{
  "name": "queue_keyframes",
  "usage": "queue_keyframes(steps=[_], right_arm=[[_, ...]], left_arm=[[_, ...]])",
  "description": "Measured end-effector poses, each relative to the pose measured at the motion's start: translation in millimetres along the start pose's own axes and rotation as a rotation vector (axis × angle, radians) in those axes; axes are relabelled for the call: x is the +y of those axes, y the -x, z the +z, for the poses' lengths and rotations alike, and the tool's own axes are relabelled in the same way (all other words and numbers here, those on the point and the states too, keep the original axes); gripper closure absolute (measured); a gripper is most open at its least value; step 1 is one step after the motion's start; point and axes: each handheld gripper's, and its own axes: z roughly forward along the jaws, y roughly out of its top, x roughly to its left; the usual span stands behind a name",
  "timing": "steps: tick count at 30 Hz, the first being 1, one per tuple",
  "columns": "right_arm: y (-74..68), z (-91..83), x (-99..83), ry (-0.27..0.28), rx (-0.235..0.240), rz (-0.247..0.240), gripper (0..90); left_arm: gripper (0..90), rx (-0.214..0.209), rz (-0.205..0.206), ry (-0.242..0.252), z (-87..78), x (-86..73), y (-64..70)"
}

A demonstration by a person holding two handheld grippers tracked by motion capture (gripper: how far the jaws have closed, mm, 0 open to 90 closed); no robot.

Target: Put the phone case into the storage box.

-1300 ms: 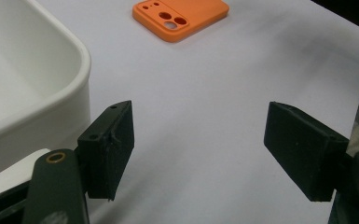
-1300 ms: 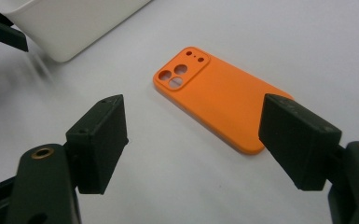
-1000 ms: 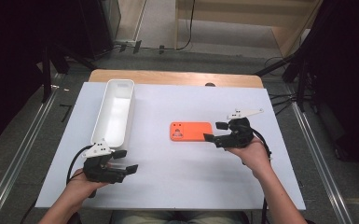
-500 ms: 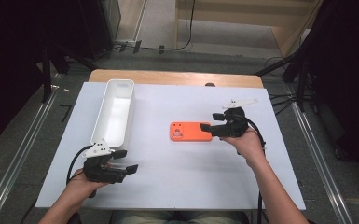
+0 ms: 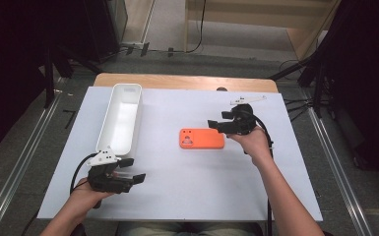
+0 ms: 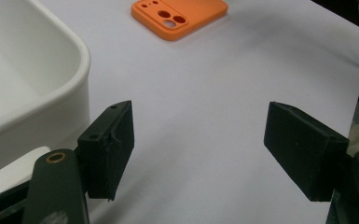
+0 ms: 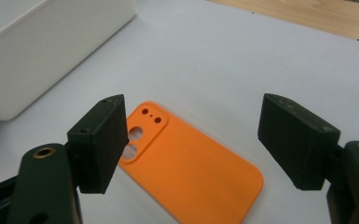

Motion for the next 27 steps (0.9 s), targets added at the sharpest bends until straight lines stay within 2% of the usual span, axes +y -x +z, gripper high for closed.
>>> queue_keyframes(steps=[2,10,17,20,22,25,27], right_arm=[[1.5,5.5,0.8,-0.004,-0.012,-0.003,23.2],[7.9,22.0,4.8,-0.001,-0.055,0.043,23.6],[13.5,32.9,4.2,-0.022,-0.078,0.063,23.8],[15.4,37.3,3.0,-0.025,-0.091,0.066,27.6],[16.5,39.3,2.5,-0.035,-0.089,0.088,32.4],[19.2,42.0,1.1,-0.044,-0.096,0.095,41.9],[21.5,43.6,0.1,-0.056,-0.094,0.115,48.1]], left_arm=[[24.0,0.001,-0.003,-0.002,0.1,0.3,0.4],[24.1,0.001,0.002,0.000,0.0,0.5,0.3],[24.1,0.000,0.004,-0.003,-0.1,0.7,0.2],[24.1,-0.001,0.003,-0.001,0.1,0.6,0.5],[24.1,-0.001,0.005,-0.002,-0.1,0.7,0.3],[24.1,0.002,0.006,-0.003,-0.4,0.6,0.2],[24.1,0.003,0.005,-0.003,-0.4,0.7,0.1]])
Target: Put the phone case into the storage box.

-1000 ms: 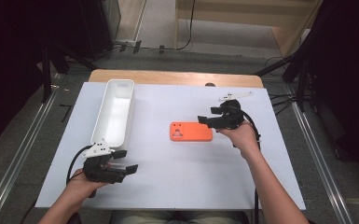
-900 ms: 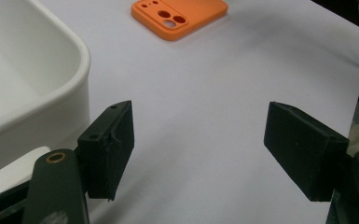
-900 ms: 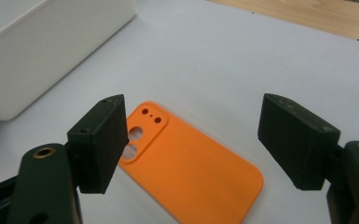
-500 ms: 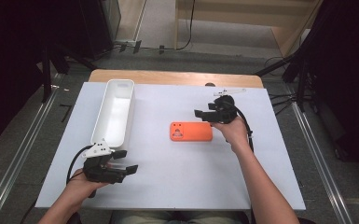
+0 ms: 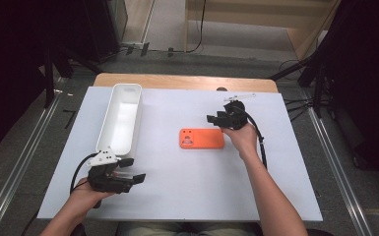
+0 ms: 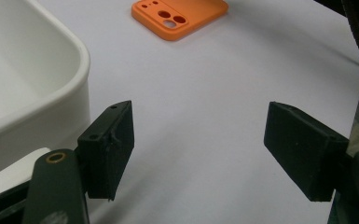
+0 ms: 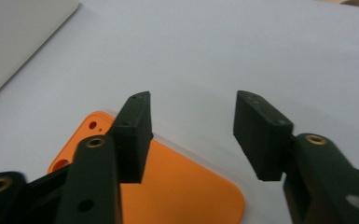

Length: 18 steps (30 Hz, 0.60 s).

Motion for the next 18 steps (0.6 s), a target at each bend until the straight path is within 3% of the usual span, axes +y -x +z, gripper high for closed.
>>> queue_keyframes(steps=[4,13,18], right_arm=[[4.1,3.5,-1.7,-0.011,0.007,0.042,58.3],[3.2,12.2,-7.4,-0.021,-0.032,0.018,84.1],[3.2,19.8,-14.5,-0.049,-0.039,0.028,88.3]], left_arm=[[24.1,-0.001,0.001,0.001,0.3,0.1,0.0],[24.1,0.002,0.004,0.002,-0.3,0.1,-0.1],[24.1,0.000,0.003,0.003,-0.4,0.1,0.2]])
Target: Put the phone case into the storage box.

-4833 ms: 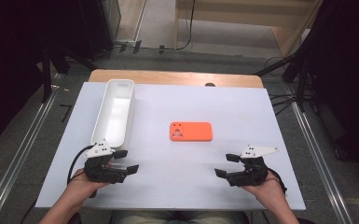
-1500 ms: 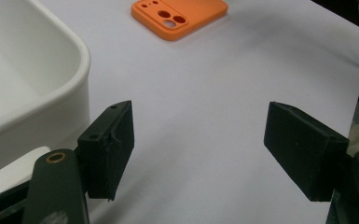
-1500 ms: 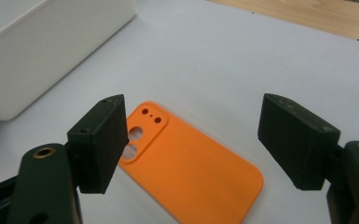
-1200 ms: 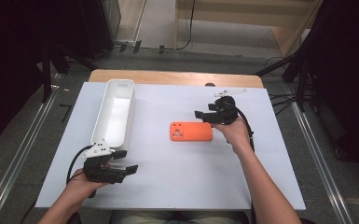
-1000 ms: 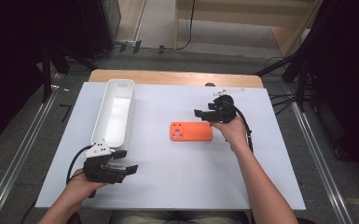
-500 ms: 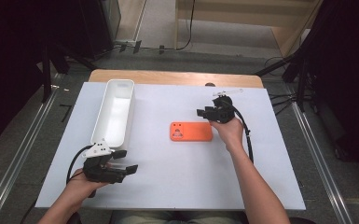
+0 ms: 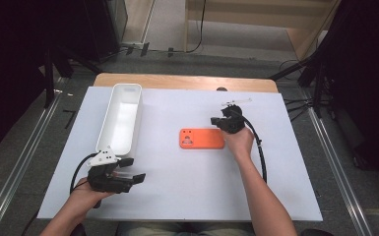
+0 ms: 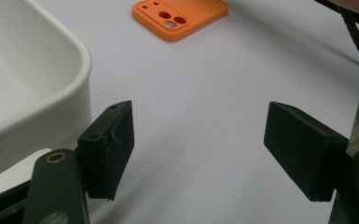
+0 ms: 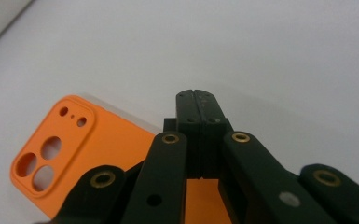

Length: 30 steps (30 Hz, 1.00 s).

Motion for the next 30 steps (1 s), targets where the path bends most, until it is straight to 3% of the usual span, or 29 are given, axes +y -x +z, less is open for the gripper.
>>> queue_keyframes(steps=[4,14,24,30], right_arm=[[0.1,4.0,-2.8,-0.022,-0.005,-0.001,88.3],[0.5,9.9,-12.5,-0.018,-0.014,0.015,88.3],[-0.5,5.3,-15.8,-0.033,-0.017,-0.002,88.3],[-1.9,1.2,-21.4,-0.031,-0.015,0.011,88.3]], left_arm=[[24.1,0.000,0.001,0.000,0.0,0.0,0.0],[24.1,0.000,0.002,0.002,0.3,-0.1,-0.2],[24.1,0.001,0.001,0.003,0.0,0.0,0.2],[24.1,0.001,-0.001,0.002,-0.4,0.1,-0.1]])
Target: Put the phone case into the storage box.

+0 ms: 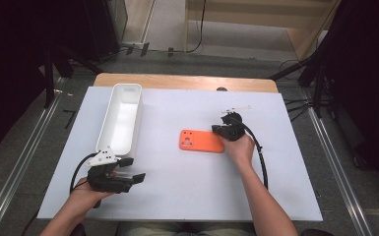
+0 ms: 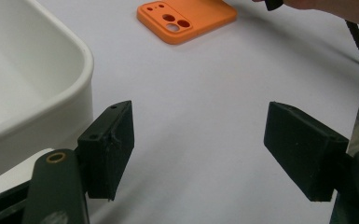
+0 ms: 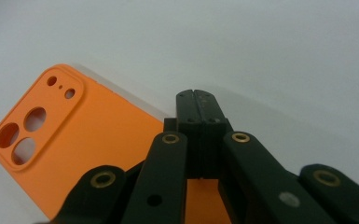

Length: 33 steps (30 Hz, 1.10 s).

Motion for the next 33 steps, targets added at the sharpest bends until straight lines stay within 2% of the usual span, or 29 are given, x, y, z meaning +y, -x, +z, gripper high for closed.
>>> queue_keyframes(steps=[4,10,15,19,33], right_arm=[[-1.2,-3.7,-3.7,-0.014,0.011,0.011,88.3],[-3.7,-8.5,-8.0,-0.038,0.016,-0.006,88.3],[-6.4,-12.6,-14.9,-0.033,0.019,0.004,88.4],[-10.3,-16.5,-18.5,-0.054,0.023,-0.018,88.4],[-20.9,-28.1,-36.2,-0.074,0.059,-0.035,88.3]], left_arm=[[24.1,0.002,0.002,0.004,0.0,0.0,0.0],[24.1,0.002,-0.001,0.008,-0.2,-0.1,0.0],[24.1,0.003,-0.001,0.011,-0.3,-0.1,0.1],[24.1,0.003,0.002,0.007,-0.7,0.1,0.1],[24.1,0.004,-0.003,0.012,-0.1,-0.1,0.2]])
